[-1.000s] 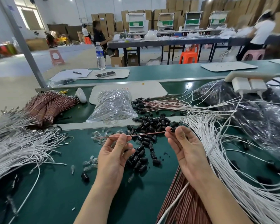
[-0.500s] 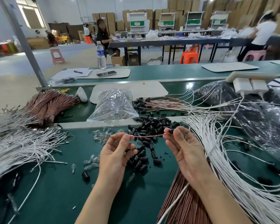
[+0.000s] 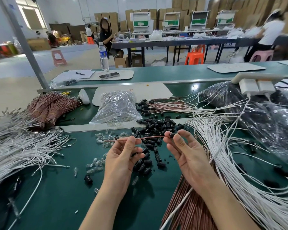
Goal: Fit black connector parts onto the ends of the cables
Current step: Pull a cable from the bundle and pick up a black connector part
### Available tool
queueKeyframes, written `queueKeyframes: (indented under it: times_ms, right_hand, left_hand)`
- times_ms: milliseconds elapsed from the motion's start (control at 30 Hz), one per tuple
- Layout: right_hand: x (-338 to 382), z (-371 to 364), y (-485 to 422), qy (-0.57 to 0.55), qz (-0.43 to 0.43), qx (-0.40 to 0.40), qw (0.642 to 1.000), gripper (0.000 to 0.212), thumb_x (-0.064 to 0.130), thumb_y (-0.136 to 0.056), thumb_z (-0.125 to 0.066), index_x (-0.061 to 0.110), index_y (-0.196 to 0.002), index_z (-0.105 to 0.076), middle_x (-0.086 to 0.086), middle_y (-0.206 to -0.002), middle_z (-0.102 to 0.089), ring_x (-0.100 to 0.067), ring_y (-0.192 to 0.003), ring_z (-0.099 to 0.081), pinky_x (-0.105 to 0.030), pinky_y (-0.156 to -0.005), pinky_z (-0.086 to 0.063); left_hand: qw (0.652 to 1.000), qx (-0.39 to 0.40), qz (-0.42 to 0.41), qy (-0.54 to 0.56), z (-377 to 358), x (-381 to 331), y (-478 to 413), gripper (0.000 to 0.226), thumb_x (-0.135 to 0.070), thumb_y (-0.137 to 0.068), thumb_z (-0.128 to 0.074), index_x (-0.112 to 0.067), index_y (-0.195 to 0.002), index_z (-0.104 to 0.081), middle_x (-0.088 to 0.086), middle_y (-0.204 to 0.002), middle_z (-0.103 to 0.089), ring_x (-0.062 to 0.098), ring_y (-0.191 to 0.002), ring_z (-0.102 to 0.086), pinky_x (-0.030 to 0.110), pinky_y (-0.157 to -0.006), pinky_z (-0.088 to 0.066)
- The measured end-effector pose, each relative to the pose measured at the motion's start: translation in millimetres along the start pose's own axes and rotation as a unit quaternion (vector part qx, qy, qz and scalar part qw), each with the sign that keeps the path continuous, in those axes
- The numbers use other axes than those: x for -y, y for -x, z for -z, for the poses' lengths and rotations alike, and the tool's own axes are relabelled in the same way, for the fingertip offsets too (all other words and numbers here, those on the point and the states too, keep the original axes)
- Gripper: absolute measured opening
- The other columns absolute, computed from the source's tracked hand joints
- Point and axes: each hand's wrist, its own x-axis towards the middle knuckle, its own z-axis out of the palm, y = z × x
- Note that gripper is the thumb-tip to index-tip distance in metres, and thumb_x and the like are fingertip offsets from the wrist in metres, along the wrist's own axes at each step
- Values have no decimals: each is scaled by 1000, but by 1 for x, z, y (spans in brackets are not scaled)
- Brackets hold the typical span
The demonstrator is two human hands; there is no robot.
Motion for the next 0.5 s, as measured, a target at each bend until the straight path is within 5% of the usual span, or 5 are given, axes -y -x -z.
queueKeyframes:
  times_ms: [133, 333, 500]
  right_hand:
    - [-3, 0, 0, -5, -6, 9, 1000, 23, 13, -76, -73, 12, -97, -66, -21, -110, -74, -25, -94, -75, -22, -70, -60]
    - [-21, -7, 2, 42, -35, 34, 998, 41, 17, -65, -82, 9, -100, -63, -23, -104, -75, -21, -80, -76, -22, -66, -60]
    - [-13, -2, -2, 23, 5, -12, 1000, 33, 14, -75, -77, 8, -104, -65, -23, -108, -74, -22, -84, -76, -22, -68, -61]
  left_hand:
    - [1000, 14, 17, 6, -5, 1, 2, 8, -29, -72, -78, -22, -74, -77, 12, -90, -75, 14, -65, -68, 23, -58, -58]
    - [993, 90, 33, -71, -18, 10, 14, 11, -30, -75, -78, -21, -82, -76, 13, -88, -74, 16, -66, -68, 26, -60, -58]
    - [997, 46, 12, -52, -15, 4, 10, 7, -29, -75, -76, -26, -81, -78, 6, -80, -69, 14, -64, -64, 26, -58, -57]
